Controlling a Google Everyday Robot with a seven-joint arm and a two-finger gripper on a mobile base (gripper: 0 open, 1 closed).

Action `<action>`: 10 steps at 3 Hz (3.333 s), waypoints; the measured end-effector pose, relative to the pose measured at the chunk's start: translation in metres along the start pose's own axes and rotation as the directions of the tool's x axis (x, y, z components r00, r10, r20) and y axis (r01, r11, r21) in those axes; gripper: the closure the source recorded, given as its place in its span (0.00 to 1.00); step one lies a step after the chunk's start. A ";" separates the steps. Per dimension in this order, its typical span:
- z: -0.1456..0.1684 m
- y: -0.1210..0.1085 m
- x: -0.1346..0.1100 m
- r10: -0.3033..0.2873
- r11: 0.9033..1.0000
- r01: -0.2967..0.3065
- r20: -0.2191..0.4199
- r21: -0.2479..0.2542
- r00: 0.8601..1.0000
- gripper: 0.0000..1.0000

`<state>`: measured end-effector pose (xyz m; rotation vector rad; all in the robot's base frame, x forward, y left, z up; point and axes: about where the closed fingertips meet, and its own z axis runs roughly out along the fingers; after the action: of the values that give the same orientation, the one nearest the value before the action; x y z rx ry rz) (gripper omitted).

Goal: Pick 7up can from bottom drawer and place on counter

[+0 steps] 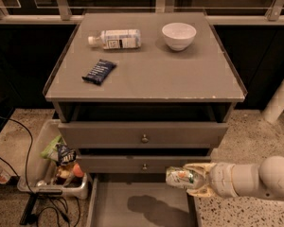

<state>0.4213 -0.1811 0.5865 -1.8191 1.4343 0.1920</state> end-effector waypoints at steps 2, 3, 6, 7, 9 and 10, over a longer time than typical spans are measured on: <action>-0.052 -0.068 -0.089 -0.114 0.993 0.115 -0.043 0.016 0.992 1.00; -0.112 -0.099 -0.118 -0.114 0.987 0.122 -0.085 0.108 0.990 1.00; -0.139 -0.168 -0.138 -0.141 0.981 0.159 -0.151 0.114 0.978 1.00; -0.153 -0.219 -0.149 -0.149 0.980 0.164 -0.134 0.113 0.980 1.00; -0.134 -0.309 -0.144 -0.021 0.984 0.013 0.042 0.177 0.999 1.00; -0.115 -0.323 -0.131 0.059 0.980 -0.079 0.113 0.182 0.992 1.00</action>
Offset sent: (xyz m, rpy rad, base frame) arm 0.0125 0.0467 0.2107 -0.1229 -0.1953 0.0181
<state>0.6190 -0.1436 0.8937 -1.5862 1.3923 0.1817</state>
